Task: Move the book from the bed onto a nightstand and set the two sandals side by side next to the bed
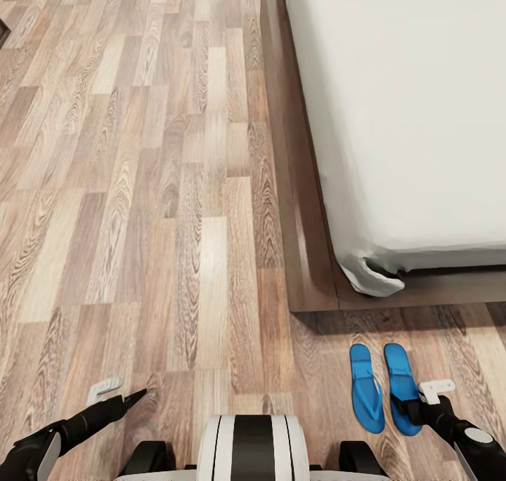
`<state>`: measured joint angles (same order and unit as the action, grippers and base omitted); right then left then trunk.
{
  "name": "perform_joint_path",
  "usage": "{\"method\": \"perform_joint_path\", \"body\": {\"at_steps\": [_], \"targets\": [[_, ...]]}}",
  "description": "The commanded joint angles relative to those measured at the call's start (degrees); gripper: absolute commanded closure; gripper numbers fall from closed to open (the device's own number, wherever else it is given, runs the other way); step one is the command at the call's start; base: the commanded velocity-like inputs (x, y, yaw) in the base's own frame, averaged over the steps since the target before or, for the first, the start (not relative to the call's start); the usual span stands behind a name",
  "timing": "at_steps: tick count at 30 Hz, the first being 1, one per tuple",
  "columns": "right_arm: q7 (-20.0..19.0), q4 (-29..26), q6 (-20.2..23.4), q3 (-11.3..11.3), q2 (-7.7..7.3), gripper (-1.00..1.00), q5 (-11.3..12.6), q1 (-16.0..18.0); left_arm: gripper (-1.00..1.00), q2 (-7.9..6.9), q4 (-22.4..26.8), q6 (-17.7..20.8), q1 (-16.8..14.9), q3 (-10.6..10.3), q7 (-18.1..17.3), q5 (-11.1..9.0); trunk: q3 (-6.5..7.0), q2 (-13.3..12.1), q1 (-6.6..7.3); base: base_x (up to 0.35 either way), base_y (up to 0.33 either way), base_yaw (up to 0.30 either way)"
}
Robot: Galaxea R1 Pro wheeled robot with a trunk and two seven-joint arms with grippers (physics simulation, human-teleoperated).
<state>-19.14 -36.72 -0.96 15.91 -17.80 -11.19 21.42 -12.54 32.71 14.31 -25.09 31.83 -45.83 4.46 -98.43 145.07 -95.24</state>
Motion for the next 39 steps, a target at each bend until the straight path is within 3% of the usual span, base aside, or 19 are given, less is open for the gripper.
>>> {"method": "perform_joint_path", "body": {"at_steps": [1, 12, 16, 39], "targets": [[-0.46, -0.02, -0.10, 0.35, 0.05, 1.00, -0.59, 0.03, -1.00, 0.06, 0.07, 0.45, -0.05, 0.43, -0.47, 0.46, -0.03, 0.01, 0.01, 0.000, 0.000, 0.000], [-0.44, -0.02, -0.10, 0.35, 0.05, 1.00, -0.59, 0.03, -1.00, 0.06, 0.06, 0.45, -0.05, 0.43, -0.49, 0.46, -0.03, 0.01, 0.01, 0.000, 0.000, 0.000], [-0.46, -0.02, -0.10, 0.35, 0.05, 1.00, -0.59, 0.03, -1.00, 0.06, 0.07, 0.45, -0.05, 0.44, -0.49, 0.46, -0.91, 0.07, -0.10, 0.000, 0.000, 0.000], [-0.46, -0.02, -0.10, 0.35, 0.05, 1.00, -0.59, 0.03, -1.00, 0.06, 0.07, 0.45, -0.05, 0.43, -0.49, 0.46, -0.91, 0.07, -0.10, 0.000, 0.000, 0.000]]}}
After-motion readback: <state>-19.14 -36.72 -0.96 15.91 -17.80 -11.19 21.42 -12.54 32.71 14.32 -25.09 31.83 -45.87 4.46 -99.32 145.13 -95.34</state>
